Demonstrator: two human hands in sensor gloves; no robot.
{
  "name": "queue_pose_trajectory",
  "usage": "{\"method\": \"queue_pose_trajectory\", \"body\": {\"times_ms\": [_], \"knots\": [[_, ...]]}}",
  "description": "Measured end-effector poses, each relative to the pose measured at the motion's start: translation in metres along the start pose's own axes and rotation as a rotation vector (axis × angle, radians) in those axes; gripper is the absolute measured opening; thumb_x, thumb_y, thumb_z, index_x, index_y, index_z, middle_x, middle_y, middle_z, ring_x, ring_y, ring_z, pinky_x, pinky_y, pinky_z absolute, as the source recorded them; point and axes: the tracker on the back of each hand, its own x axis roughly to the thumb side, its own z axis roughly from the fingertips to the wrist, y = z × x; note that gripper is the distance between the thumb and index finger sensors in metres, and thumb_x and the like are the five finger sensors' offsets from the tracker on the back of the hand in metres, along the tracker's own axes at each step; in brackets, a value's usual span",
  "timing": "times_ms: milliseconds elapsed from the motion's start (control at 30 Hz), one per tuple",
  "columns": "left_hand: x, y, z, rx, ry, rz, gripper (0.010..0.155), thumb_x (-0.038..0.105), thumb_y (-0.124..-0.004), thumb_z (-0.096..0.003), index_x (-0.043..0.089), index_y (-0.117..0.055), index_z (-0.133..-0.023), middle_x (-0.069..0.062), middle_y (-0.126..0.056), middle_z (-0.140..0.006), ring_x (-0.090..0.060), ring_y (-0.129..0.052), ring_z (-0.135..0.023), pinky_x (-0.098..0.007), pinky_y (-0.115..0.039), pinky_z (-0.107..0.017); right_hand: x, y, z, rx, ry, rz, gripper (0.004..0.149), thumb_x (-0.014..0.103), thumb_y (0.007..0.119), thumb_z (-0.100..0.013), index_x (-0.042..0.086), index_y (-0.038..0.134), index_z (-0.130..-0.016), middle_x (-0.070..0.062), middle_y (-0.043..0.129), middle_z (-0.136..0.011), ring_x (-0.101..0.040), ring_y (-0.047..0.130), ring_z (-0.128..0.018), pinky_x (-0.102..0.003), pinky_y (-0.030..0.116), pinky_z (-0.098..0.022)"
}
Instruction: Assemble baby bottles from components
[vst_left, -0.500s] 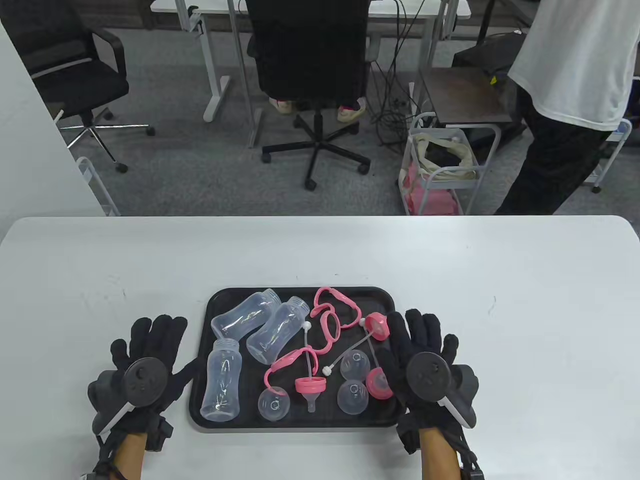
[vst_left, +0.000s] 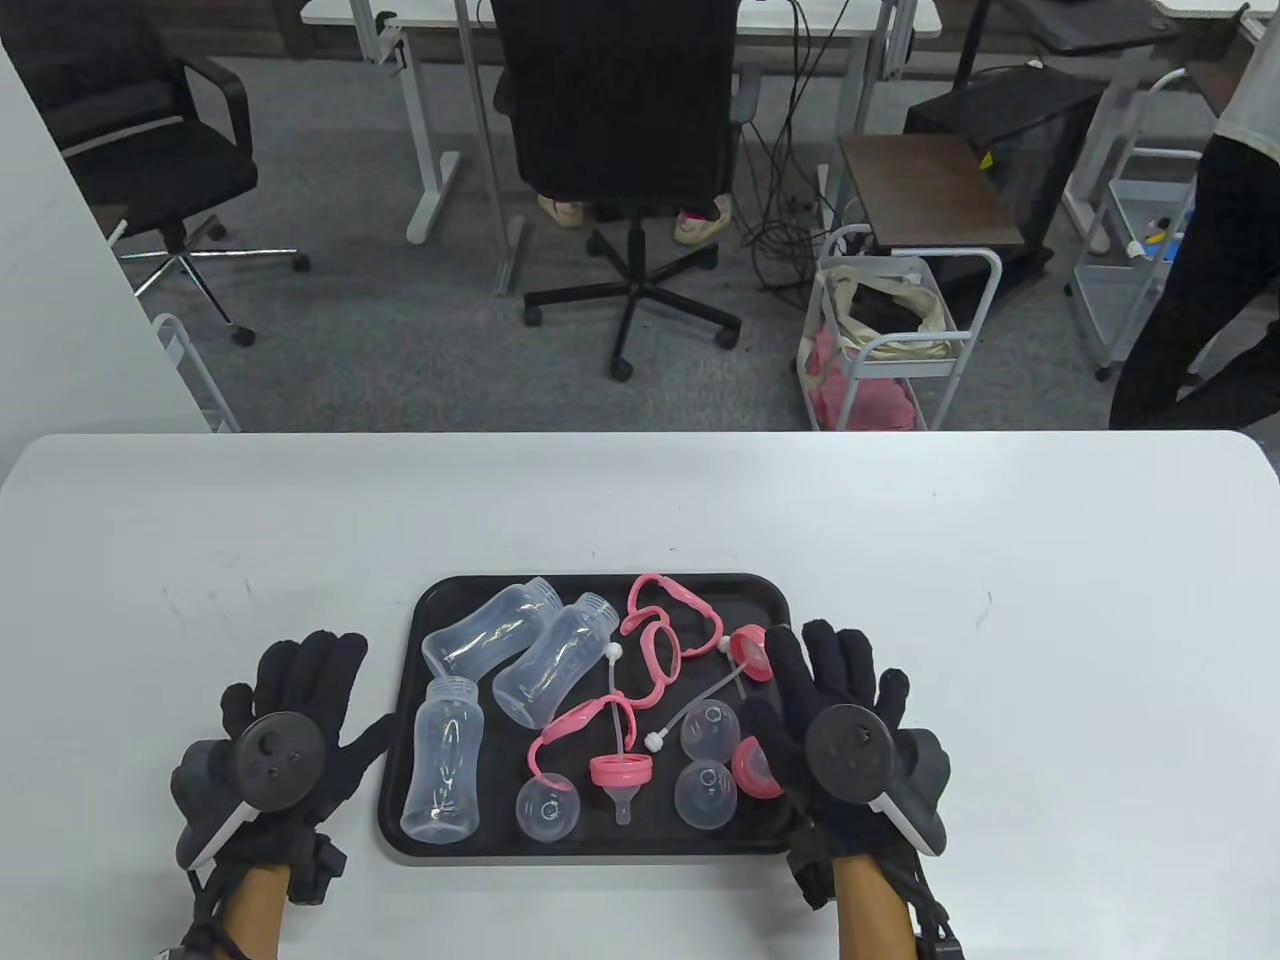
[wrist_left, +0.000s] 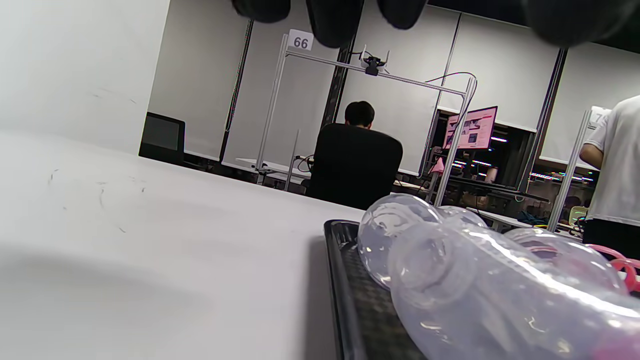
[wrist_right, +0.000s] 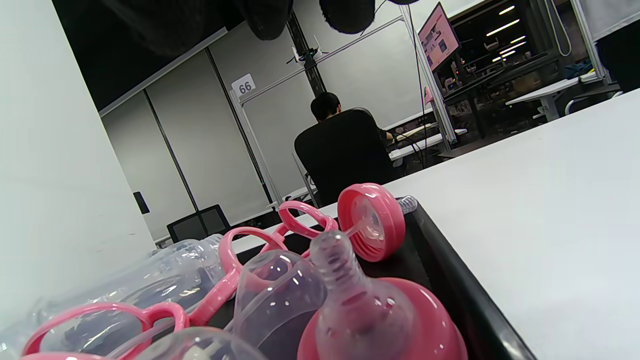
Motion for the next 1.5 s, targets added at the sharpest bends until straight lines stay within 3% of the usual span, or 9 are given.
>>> {"method": "queue_pose_trajectory", "body": {"times_ms": [267,467,833,1200,1500], "knots": [[0.013,-0.007,-0.004,-0.082,0.009,0.194,0.094,0.075,-0.067,-0.0491,0.03,-0.028,-0.121,-0.005,-0.041,-0.125,-0.036,-0.057,-0.113,-0.065,-0.053,-0.079,0.001,0.002,-0.001,0.002,-0.022,-0.011,0.068,0.059,0.065,-0.058,0.034,0.04,-0.116,-0.008,0.033,-0.125,-0.041,0.024,-0.114,-0.072,0.019,-0.075],[0.035,-0.016,-0.006,-0.204,0.074,0.159,0.105,0.075,-0.068,-0.0508,0.009,-0.024,-0.119,-0.016,-0.057,-0.115,-0.032,-0.079,-0.095,-0.055,-0.069,-0.072,0.003,0.003,-0.001,-0.001,-0.036,-0.021,0.068,0.059,0.065,-0.058,0.033,0.04,-0.116,-0.009,0.033,-0.125,-0.041,0.024,-0.114,-0.073,0.019,-0.075],[0.064,-0.05,-0.012,-0.411,0.164,-0.057,0.118,0.079,-0.069,-0.0496,-0.005,-0.017,-0.115,-0.023,-0.061,-0.11,-0.035,-0.083,-0.087,-0.056,-0.072,-0.067,0.006,0.003,-0.001,0.016,-0.038,-0.037,0.068,0.059,0.065,-0.058,0.033,0.041,-0.116,-0.009,0.033,-0.125,-0.041,0.025,-0.114,-0.072,0.021,-0.075],[0.069,-0.073,-0.015,-0.539,0.238,-0.094,0.118,0.076,-0.071,-0.0522,-0.009,-0.018,-0.114,-0.024,-0.069,-0.105,-0.034,-0.091,-0.078,-0.052,-0.078,-0.061,0.005,0.002,-0.001,0.015,-0.037,-0.045,0.067,0.058,0.065,-0.058,0.032,0.042,-0.116,-0.01,0.033,-0.125,-0.041,0.027,-0.114,-0.072,0.021,-0.075],[0.055,-0.061,-0.016,-0.556,0.239,0.055,0.112,0.073,-0.073,-0.0543,-0.007,-0.023,-0.115,-0.021,-0.078,-0.101,-0.033,-0.098,-0.074,-0.049,-0.083,-0.057,0.002,-0.001,0.0,0.005,-0.021,-0.067,0.068,0.057,0.065,-0.058,0.031,0.041,-0.116,-0.01,0.034,-0.125,-0.042,0.028,-0.114,-0.073,0.021,-0.075]]}}
